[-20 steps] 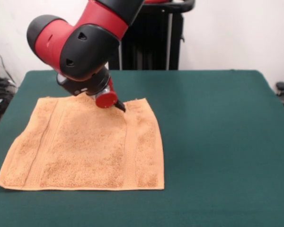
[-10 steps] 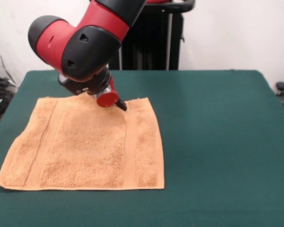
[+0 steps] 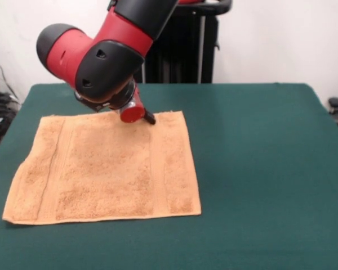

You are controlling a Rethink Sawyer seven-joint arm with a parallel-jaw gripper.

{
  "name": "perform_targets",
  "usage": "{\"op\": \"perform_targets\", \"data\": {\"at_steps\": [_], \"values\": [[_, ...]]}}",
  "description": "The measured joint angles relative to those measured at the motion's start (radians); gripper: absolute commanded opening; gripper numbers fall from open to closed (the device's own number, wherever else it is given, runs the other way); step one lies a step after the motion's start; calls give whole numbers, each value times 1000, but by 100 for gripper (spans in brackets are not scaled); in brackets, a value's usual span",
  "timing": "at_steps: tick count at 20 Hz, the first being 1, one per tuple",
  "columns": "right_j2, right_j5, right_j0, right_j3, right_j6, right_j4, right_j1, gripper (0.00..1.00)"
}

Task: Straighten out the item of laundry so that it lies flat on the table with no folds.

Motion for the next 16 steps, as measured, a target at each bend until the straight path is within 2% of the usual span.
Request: {"op": "perform_targets", "data": {"at_steps": [16], "values": [[0, -46, 4, 31, 0, 3, 25, 0]]}}
